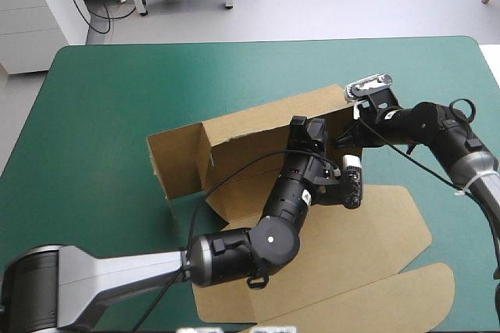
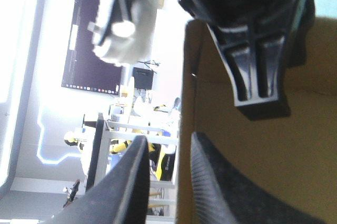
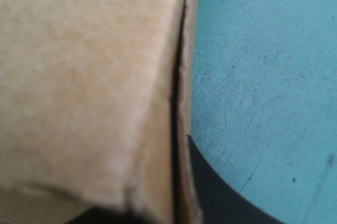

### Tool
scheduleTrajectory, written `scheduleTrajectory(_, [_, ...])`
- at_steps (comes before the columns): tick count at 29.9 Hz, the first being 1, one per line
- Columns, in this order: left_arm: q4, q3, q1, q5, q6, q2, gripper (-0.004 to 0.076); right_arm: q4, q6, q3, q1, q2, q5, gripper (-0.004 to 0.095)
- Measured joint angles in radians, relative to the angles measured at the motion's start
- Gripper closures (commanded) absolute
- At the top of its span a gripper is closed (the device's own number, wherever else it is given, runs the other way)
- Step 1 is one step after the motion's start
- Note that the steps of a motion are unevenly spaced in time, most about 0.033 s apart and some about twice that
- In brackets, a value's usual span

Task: Fold the box

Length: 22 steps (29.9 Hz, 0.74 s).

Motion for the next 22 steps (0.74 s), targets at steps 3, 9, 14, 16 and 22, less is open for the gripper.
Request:
scheduleTrajectory(3, [-0.002,0.0,-0.04,0.02,0.0,-0.077,0.0662,-0.045,0.062,-0.072,0.001,0.013,0.081,0.0912])
scheduleTrajectory(9, [-0.031,0.0,-0.048,0.048,-0.005,-0.264,0.0729,-0.149,0.195,-0.23,0.001,0.068,0.271,0.0912])
scheduleTrajectory(14, [-0.186,0.0,0.111,0.035,-0.005,-0.405,0.0729,-0.183,0.273,-0.377,0.001,0.163,0.444,0.0912])
scheduleTrajectory(16, [-0.26,0.0,0.205,0.009,-0.005,-0.44,0.0729,-0.183,0.298,-0.427,0.001,0.199,0.48,0.0912])
scheduleTrajectory(22, [-0.623,0.0,0.612,-0.082,0.049,-0.517,0.0729,-0.184,0.381,-0.521,0.001,0.334,0.509,0.0912])
